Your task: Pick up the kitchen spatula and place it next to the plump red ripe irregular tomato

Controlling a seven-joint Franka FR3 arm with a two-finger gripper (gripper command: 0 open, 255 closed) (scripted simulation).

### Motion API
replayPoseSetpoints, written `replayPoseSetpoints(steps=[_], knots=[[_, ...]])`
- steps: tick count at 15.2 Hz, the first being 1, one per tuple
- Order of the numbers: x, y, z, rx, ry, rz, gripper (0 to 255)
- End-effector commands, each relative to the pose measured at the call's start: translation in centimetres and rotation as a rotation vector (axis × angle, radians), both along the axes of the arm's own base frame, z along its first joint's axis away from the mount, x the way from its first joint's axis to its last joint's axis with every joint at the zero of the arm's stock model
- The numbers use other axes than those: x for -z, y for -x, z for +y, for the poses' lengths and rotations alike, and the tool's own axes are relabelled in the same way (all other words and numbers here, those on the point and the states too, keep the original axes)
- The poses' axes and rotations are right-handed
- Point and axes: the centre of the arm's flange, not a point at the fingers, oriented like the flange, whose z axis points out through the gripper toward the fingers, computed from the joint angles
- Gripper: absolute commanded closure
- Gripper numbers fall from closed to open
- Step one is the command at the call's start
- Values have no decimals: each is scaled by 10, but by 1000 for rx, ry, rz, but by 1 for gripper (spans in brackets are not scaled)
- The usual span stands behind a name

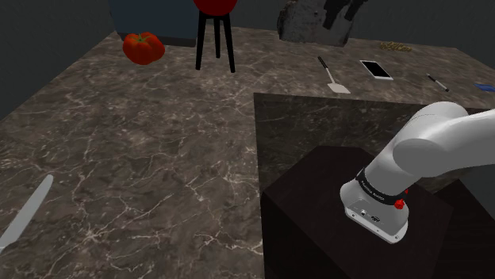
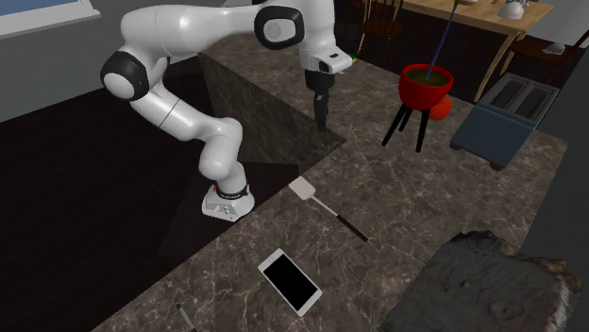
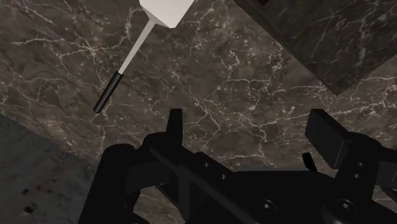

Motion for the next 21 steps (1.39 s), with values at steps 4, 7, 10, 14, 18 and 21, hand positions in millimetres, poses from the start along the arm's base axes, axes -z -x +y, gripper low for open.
replayPoseSetpoints(steps=[4, 7, 10, 14, 18, 21], knots=[[24, -17, -29, 116, -24, 9, 0], [50, -30, -58, 232, -48, 17, 0], [76, -39, -89, 348, -72, 26, 0], [112, -46, -130, 502, -105, 37, 0], [149, -46, -170, 657, -137, 49, 0], [161, -46, -172, 663, -138, 49, 0]])
